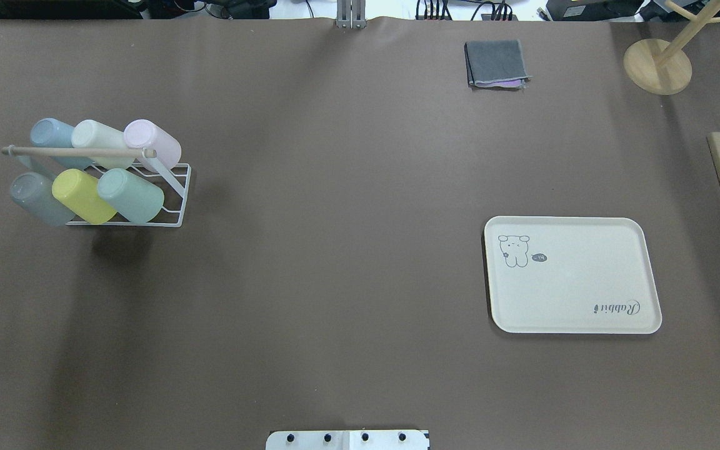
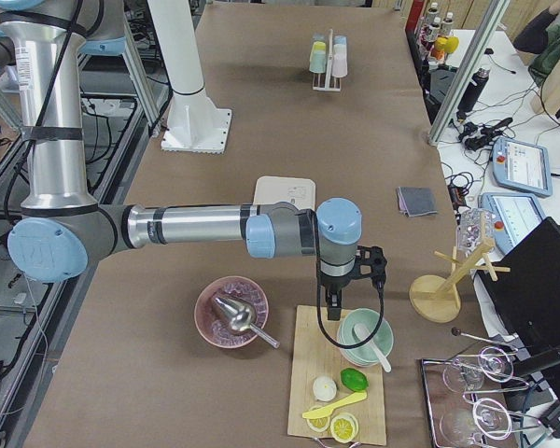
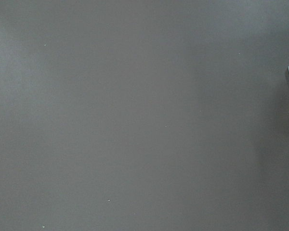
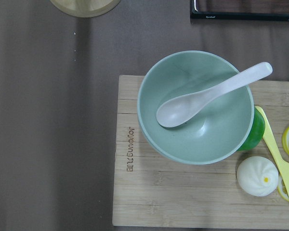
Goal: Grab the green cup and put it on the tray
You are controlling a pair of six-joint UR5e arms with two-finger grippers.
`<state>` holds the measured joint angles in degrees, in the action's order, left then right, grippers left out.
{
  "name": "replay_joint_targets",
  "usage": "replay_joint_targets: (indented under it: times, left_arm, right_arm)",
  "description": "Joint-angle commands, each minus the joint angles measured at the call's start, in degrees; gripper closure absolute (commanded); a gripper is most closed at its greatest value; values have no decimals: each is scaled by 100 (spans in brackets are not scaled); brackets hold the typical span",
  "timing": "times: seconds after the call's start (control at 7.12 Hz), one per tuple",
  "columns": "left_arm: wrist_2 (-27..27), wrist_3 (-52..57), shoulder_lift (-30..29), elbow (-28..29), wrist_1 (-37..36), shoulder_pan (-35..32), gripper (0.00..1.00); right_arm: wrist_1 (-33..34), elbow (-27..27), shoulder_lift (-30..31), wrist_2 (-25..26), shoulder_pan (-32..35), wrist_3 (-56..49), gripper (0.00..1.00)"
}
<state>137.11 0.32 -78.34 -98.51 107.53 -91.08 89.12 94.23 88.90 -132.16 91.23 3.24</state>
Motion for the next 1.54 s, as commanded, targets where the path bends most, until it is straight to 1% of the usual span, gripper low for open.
replay_joint_targets:
  times: [0.0,0.84,1.12,1.4]
  left_arm:
    - [-17,-6,12,-80,-4,108,2]
    - [-53,-6,-67,-98,-13,205,2]
    - [-53,-6,-67,-72,-13,205,2]
    - [-62,-23,-111,-72,-13,293,2]
  right_arm:
    - [9,7,-4,15,0,19,0]
    - [9,7,-39,15,-17,63,0]
    - [0,-1,-40,7,-157,63,0]
    - [9,-28,-39,-46,-158,63,0]
